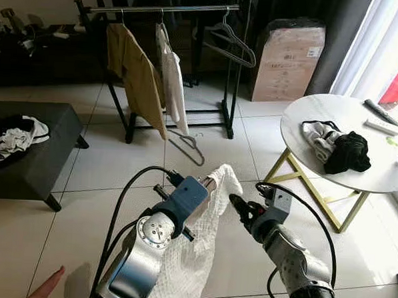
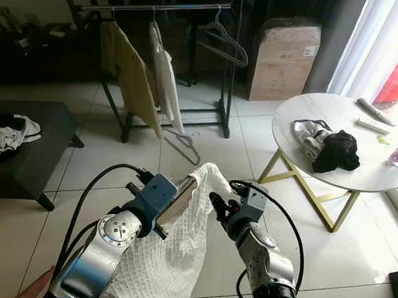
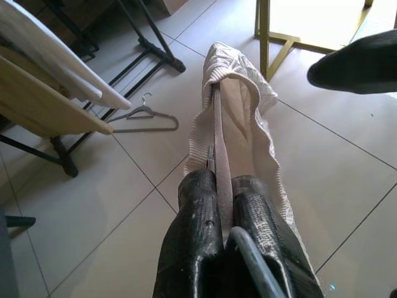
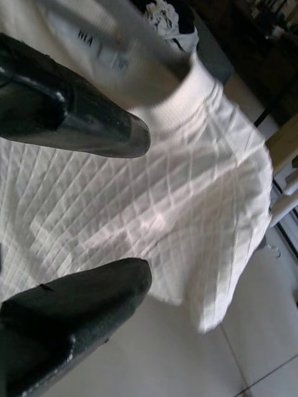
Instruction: Hang hanger
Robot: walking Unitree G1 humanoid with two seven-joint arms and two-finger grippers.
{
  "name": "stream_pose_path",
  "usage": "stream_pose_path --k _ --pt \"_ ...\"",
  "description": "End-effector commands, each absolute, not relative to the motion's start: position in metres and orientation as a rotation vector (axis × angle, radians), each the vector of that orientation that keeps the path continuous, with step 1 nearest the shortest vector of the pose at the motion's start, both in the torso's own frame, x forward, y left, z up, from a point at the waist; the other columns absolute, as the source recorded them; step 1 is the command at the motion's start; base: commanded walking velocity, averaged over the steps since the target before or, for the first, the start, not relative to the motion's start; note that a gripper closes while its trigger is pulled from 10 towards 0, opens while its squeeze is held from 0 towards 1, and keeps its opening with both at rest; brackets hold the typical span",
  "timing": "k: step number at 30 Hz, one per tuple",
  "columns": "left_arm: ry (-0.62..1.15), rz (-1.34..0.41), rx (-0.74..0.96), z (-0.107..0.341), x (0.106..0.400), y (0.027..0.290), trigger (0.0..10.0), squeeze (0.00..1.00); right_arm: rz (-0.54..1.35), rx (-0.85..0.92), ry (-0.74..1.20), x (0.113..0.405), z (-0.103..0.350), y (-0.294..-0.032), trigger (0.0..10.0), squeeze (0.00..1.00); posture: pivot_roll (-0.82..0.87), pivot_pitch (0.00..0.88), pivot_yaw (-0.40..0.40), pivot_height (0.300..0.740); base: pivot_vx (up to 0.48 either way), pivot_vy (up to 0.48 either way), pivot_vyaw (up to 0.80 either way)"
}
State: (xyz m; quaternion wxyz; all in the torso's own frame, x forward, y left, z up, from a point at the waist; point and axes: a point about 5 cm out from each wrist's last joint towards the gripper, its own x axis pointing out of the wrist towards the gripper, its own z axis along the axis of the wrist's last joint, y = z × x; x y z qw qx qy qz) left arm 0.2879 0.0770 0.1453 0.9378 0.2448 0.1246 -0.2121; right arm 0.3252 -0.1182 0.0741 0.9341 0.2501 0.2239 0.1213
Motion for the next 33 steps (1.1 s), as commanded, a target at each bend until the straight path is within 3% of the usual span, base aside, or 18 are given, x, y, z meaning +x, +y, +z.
stream_pose_path --k 1,8,13,18,33 --pt "0.245 -0.428 0.507 0.149 0.289 0.075 10.0 0.0 0.282 0.495 0.467 0.324 0.077 -0.115 10.0 0.0 -0.06 0.171 0.007 0.74 0.0 0.0 0.0" --pt "0.232 -0.457 0.495 0.152 0.291 0.065 10.0 0.0 0.385 0.414 0.457 0.321 0.08 -0.104 10.0 0.0 -0.05 0.169 0.013 0.74 0.0 0.0 0.0" --pt "0.224 -0.47 0.491 0.154 0.291 0.06 10.0 0.0 0.499 0.233 0.417 0.317 0.08 -0.093 10.0 0.0 -0.05 0.164 0.017 0.74 0.0 0.0 0.0" --pt "0.225 -0.482 0.492 0.153 0.29 0.058 10.0 0.0 0.527 0.247 0.367 0.321 0.088 -0.086 10.0 0.0 -0.05 0.158 0.017 0.74 0.0 0.0 0.0" --pt "0.213 -0.495 0.482 0.157 0.289 0.054 10.0 0.0 0.379 0.121 0.349 0.334 0.082 -0.093 10.0 0.0 -0.04 0.154 0.014 0.74 0.0 0.0 0.0"
